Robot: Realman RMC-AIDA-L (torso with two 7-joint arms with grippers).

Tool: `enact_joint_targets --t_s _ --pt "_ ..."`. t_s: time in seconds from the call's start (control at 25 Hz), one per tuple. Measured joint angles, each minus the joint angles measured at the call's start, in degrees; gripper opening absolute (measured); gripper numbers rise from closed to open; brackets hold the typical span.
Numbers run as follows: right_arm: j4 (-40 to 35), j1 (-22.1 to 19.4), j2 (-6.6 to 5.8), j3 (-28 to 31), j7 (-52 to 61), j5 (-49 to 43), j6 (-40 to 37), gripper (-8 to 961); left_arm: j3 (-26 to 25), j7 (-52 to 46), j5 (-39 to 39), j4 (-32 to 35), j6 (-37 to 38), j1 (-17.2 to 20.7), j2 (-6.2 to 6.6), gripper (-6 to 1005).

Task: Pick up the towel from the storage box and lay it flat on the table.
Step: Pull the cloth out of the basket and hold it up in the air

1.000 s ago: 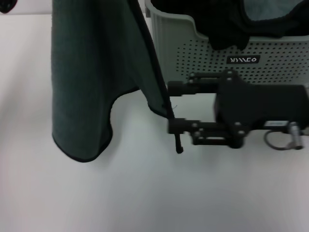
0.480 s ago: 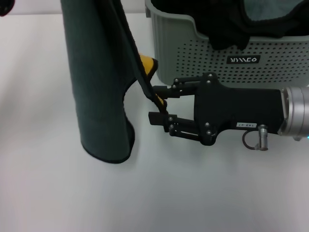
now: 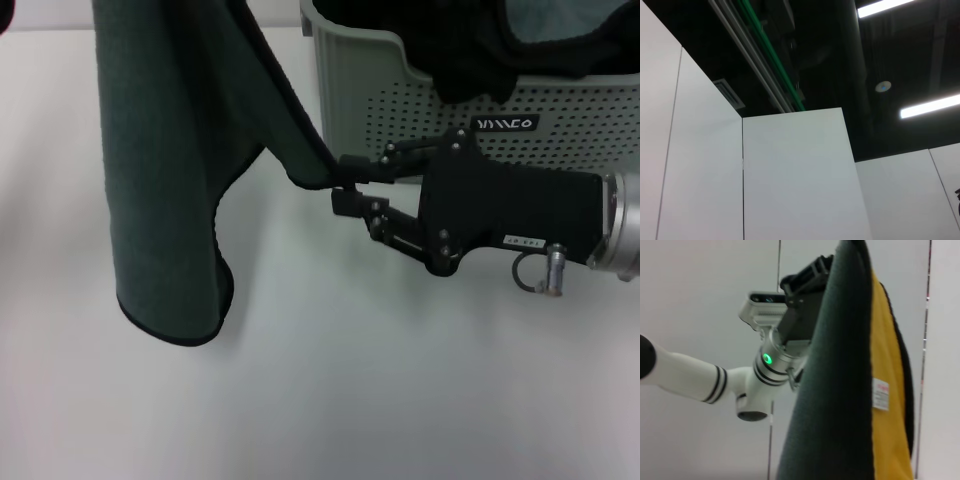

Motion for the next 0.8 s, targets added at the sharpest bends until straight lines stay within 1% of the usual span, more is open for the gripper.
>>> enact_joint_targets --t_s 0.12,0.24,0.44,0.56,0.64,0.76,0.8 --pt "0.22 0.01 0.00 -0.17 -1.23 0.05 1.19 238 0.17 0.00 0.00 0.00 0.04 0.02 -0.01 19" --pt "0.21 -0.01 0.00 -0.33 -2.08 0.05 1.78 186 0.19 0.00 0.00 0.00 0.05 0.07 -0.01 19" --pt "0.32 -0.55 0.00 -0.41 -5.83 0.81 1.06 103 0.15 0.00 0.33 -0.39 0.04 0.12 -0.01 19" --pt "0.03 -0.85 -0.04 -0.15 -7.09 1.08 0.14 60 0.21 0.00 1.30 -0.54 -0.06 0.12 0.20 20" --pt "-0.31 -1.23 -0.20 0.02 -7.96 2.26 -0.85 31 0.14 0.00 2.89 -0.54 -0.16 0.15 0.42 20" --pt "-1.76 -2.64 -0.44 2.03 -8.50 4.13 -2.78 23 -0.02 0.00 5.50 -0.26 -0.29 0.60 1.08 20" --pt "-2.92 -3.53 -0.46 3.87 -8.36 4.56 -4.03 20 -0.06 -0.01 6.90 -0.05 -0.32 0.73 1.69 20"
